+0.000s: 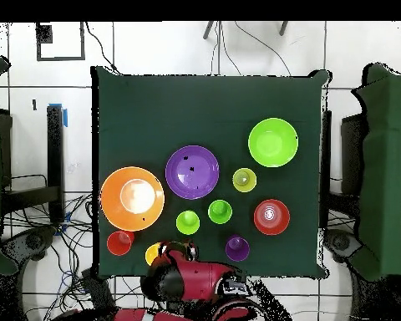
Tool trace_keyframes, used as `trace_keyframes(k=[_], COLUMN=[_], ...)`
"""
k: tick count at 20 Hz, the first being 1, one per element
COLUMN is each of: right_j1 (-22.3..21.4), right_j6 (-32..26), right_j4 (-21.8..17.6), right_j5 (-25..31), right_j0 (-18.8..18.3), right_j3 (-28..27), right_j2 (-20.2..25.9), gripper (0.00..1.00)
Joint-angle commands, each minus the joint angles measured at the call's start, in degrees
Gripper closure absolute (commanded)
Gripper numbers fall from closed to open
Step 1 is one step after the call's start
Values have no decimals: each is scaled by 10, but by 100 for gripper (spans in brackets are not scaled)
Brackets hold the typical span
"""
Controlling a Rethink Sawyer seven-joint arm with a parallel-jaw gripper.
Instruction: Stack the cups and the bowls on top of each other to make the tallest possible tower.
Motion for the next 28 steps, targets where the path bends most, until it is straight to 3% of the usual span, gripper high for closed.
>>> trace_keyframes(k=[1, 15, 21, 26, 28], right_j1=[1, -36, -77, -111, -104], right_j6=[73, 78, 80, 85, 85], right_j4=[0, 1, 9, 22, 26], right_j5=[4, 19, 50, 93, 92], right_j0=[8, 11, 20, 5, 11], right_j3=[-58, -29, -9, -3, -10], right_j2=[35, 31, 30, 53, 50], gripper=[0, 0, 0, 0, 0])
